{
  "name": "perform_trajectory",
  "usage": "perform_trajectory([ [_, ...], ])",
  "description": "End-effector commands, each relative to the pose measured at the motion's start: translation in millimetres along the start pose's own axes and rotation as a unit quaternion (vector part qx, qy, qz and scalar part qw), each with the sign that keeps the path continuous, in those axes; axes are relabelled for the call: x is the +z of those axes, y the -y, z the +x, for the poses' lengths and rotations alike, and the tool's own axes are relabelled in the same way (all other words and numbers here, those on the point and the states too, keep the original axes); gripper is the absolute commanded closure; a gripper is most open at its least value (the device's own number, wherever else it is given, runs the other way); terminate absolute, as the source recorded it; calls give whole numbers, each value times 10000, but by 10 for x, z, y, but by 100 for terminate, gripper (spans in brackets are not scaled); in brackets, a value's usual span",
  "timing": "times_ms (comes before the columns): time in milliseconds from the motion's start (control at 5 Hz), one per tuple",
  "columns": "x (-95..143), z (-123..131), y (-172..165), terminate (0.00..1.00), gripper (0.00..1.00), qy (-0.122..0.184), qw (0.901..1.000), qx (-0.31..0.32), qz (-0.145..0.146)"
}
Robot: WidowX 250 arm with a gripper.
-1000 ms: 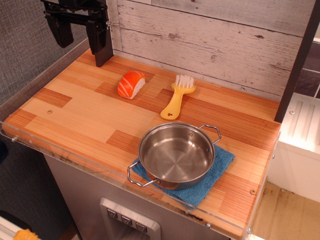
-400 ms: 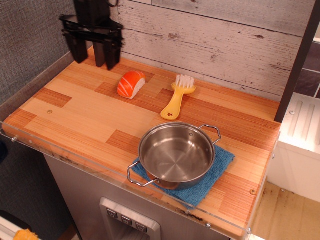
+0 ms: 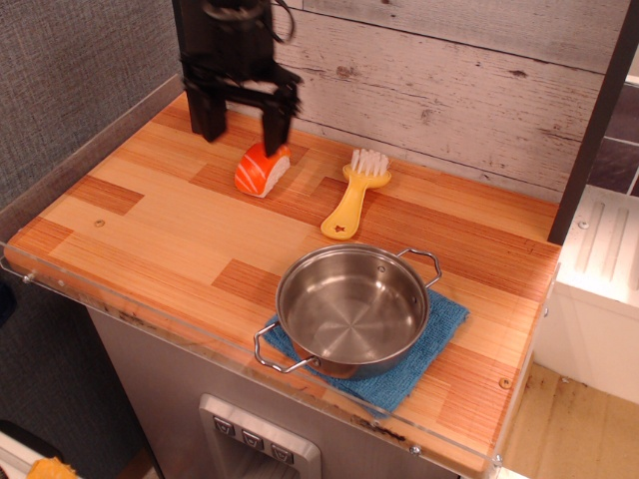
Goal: Move the orange thing to the front edge of the counter.
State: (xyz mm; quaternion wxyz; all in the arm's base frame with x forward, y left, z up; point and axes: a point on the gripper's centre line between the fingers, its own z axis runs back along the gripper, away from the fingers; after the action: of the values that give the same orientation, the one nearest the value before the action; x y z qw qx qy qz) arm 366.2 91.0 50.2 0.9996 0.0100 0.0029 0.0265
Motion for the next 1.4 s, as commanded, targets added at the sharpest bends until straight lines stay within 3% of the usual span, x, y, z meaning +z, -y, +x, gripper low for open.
perform_trajectory([
  [0, -88, 176, -51, 0, 0, 36, 9997, 48, 236],
  [200, -87, 171, -51, 0, 0, 28, 9997, 57, 250],
  [400, 24, 140, -44, 0, 100, 132, 9998, -19, 179],
  [800, 921, -115, -173, 0, 100, 880, 9953, -54, -396],
  [1000, 1111, -295, -122, 0, 100, 921, 9928, -323, -688],
  [1200, 1061, -546, -75, 0, 100, 763, 9928, -673, -638],
])
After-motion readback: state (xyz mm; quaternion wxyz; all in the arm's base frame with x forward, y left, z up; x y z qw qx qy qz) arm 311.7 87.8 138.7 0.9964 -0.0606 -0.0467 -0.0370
